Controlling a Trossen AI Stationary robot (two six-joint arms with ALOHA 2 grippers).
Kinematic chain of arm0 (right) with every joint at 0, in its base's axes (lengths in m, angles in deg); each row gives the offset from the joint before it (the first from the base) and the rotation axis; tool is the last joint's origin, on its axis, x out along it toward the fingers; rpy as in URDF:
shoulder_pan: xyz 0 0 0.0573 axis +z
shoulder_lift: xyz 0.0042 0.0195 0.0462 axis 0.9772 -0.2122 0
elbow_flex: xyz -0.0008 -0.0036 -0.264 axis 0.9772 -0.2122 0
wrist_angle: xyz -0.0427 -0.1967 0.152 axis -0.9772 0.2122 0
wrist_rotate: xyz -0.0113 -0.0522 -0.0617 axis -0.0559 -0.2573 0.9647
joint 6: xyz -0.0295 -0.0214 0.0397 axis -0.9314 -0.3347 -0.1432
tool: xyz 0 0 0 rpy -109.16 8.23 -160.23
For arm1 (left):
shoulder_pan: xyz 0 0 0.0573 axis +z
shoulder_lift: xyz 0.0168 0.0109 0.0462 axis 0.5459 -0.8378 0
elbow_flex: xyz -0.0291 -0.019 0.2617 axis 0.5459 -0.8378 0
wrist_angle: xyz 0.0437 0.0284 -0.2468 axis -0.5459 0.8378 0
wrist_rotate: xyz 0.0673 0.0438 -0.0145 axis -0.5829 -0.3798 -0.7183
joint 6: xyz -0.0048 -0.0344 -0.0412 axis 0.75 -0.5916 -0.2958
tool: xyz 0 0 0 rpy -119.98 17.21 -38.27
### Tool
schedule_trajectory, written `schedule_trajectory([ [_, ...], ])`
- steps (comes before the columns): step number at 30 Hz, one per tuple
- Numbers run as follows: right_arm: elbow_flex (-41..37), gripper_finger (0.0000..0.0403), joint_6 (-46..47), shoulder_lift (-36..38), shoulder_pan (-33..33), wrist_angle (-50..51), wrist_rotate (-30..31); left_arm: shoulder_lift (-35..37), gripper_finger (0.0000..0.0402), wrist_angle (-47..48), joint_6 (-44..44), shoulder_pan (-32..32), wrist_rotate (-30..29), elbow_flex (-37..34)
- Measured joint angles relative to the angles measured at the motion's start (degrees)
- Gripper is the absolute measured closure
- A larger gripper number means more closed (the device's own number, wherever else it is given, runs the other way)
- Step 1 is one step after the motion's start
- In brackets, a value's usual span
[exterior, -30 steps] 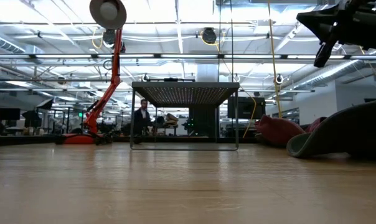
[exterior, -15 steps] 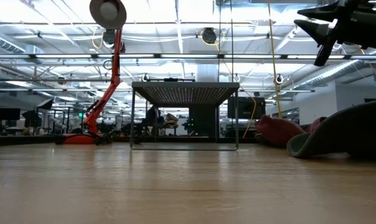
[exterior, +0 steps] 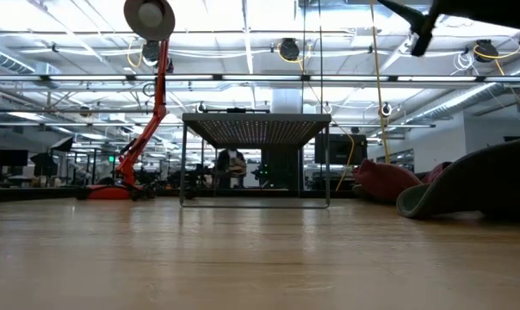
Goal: Pick & Place hat
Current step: Put the left red cap on the shelf
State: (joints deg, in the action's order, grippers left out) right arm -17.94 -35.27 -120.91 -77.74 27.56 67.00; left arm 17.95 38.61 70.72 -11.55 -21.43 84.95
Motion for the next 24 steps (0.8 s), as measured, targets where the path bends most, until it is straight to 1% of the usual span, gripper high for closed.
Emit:
schedule_trajectory([
  [3, 3.83, 0.0144, 0.82, -4.4, 0.06, -0.74, -1.4, 0.0, 0.0396, -2.99, -0.47, 0.31, 1.45, 0.0],
  [5, 6.54, 0.014, -0.63, -7.08, 0.13, -0.77, -2.64, 0.0, 0.0396, -4.9, -1.18, 0.36, 1.67, 0.0],
  [11, 15.26, 0.0142, -10.57, -14.65, 0.11, -0.79, -2.74, 0.0, 0.0396, -9.94, -3.34, 0.34, 1.85, 0.0],
  [19, 25.11, 0.014, -21.45, -22.52, 0.11, -0.71, -2.81, 0.0, 0.0396, -14.9, -7.7, 0.42, 1.78, 0.0],
  [24, 31.18, 0.014, -29.32, -26.55, 0.28, 0.06, -5.85, 0.0, 0.0396, -17.19, -10.75, 0.61, -0.96, 0.0],
])
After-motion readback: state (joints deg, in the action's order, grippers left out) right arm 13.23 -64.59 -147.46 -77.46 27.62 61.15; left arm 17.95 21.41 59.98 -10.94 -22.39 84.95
